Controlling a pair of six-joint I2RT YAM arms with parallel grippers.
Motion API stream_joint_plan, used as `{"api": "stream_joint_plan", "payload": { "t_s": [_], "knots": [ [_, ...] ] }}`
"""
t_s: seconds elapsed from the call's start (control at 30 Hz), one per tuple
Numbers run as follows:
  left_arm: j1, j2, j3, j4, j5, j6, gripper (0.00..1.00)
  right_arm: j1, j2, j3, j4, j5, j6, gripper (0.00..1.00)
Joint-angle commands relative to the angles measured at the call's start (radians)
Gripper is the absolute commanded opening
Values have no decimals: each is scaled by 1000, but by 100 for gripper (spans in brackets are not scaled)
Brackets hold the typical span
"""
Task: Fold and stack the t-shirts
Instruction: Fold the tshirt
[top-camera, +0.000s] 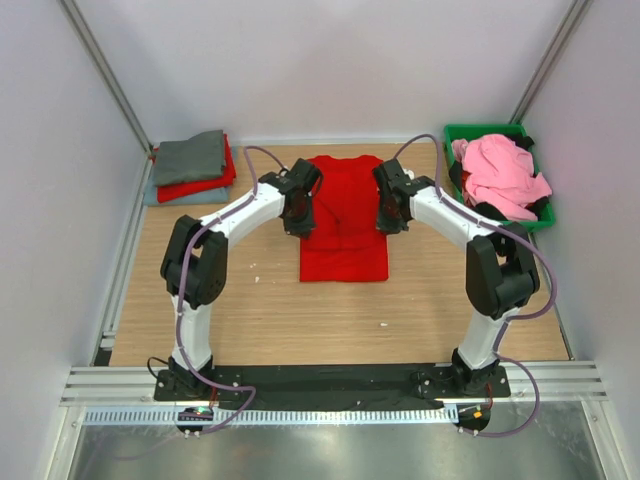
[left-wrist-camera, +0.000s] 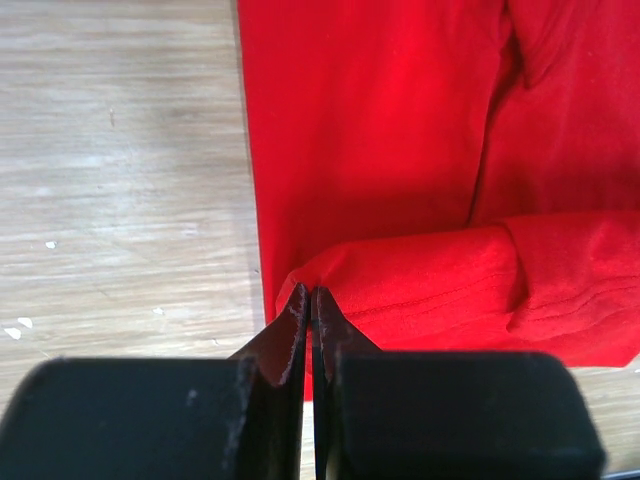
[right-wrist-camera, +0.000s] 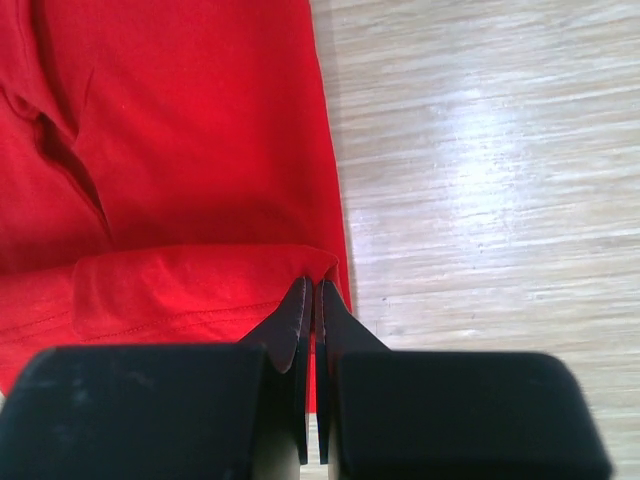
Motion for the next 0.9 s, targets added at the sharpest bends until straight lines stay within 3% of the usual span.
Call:
{"api": "stream_joint_plan", "payload": {
  "t_s": [0.0, 0.3, 0.4, 0.47, 0.5, 0.53, 0.6, 0.63, 0.77, 0.83, 0.87],
  "knots": [
    [19, 21, 57, -32, -11, 34, 0, -8, 28, 62, 21, -10, -30, 1],
    [45, 126, 138, -58, -17, 56, 0, -30, 141, 128, 27, -22, -50, 1],
    [56, 166, 187, -81, -23, 68, 6, -40, 167, 166, 13, -21, -55, 1],
    [67, 192, 250, -116, -31, 77, 25, -53, 198, 220, -13, -27, -68, 24],
    [70, 198, 276, -133, -31, 86, 43, -56, 207, 269, -25, -27, -76, 39],
    [74, 202, 302, -148, -37, 93, 50, -59, 224, 295, -39, -24, -87, 66],
    [85, 198, 383, -202, -51, 106, 62, -70, 233, 352, -98, 11, -99, 81],
    [90, 190, 409, -214, -75, 119, 70, -76, 236, 402, -118, 24, -105, 86],
    [102, 106, 463, -300, -130, 126, 73, -90, 131, 408, -180, 56, -107, 88],
    [96, -8, 384, -282, -120, 113, 71, -88, 60, 296, -162, 33, -84, 89],
    [90, -64, 250, -222, -95, 93, 71, -88, 13, 245, -131, 18, -73, 89]
  ]
}}
